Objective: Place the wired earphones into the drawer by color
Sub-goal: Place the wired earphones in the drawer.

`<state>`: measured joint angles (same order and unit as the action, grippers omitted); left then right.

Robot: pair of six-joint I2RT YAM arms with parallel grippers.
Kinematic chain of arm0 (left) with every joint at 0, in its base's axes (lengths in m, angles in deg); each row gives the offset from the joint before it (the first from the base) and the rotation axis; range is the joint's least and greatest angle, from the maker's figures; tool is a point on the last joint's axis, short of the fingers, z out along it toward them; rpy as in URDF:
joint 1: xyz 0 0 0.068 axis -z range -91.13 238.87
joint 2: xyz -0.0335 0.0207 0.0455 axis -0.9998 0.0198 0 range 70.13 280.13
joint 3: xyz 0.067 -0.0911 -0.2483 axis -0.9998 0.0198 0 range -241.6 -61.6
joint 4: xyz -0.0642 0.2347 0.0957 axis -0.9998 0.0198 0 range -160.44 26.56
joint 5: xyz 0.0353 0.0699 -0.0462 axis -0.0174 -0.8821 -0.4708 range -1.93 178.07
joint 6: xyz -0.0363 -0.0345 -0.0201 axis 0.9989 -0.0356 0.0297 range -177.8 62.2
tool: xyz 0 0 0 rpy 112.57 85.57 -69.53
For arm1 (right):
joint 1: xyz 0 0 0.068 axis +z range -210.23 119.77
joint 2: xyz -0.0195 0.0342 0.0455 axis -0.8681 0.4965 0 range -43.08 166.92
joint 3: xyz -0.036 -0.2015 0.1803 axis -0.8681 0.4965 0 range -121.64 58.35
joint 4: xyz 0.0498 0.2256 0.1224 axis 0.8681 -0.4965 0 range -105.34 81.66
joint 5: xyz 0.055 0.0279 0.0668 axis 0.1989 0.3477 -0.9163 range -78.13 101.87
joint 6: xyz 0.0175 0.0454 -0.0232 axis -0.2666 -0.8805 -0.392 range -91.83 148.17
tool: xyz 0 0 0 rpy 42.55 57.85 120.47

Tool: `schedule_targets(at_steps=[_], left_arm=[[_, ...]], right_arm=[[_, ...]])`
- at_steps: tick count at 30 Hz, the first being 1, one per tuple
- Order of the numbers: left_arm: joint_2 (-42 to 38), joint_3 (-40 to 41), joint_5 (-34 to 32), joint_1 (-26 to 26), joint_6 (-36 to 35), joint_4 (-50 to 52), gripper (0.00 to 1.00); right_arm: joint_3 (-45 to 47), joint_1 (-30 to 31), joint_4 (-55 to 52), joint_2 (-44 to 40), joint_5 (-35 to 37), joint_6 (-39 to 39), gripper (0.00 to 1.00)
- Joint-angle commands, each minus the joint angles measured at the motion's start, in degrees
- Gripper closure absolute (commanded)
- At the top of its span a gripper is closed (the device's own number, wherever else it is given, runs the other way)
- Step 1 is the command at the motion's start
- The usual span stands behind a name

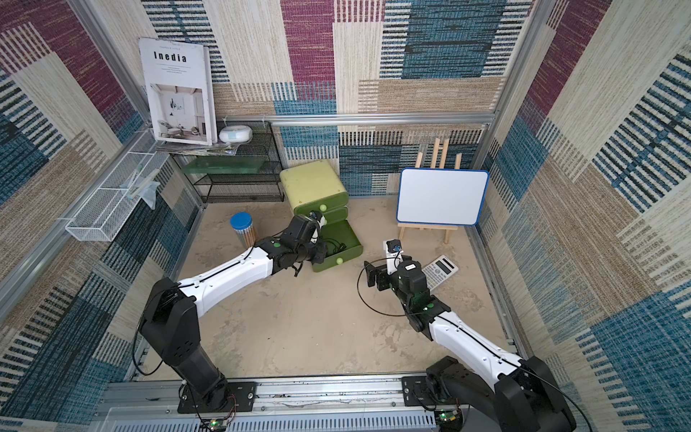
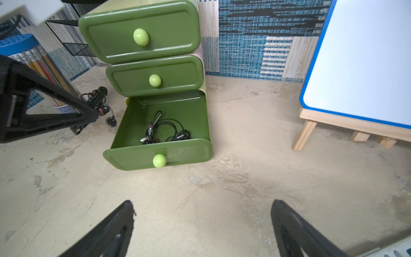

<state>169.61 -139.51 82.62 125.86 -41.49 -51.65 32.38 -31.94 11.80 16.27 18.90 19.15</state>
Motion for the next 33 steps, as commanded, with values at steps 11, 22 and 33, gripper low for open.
schedule_targets(at_steps=[11, 22, 33], left_arm=[[8.46, -4.85, -2.31, -0.09, 1.96, -7.41, 1.00], [12.60, -6.95, -3.15, -0.17, 2.40, -8.59, 1.00], [16.47, -8.57, -3.95, -0.26, 2.07, -8.15, 1.00]], right_arm=[[0.58, 0.08, 1.96, -0.82, 1.41, -0.10, 0.01], [0.67, 0.01, 2.01, -1.08, 1.54, -0.09, 0.01], [0.75, 0.01, 2.02, -0.99, 1.58, -0.11, 0.01]])
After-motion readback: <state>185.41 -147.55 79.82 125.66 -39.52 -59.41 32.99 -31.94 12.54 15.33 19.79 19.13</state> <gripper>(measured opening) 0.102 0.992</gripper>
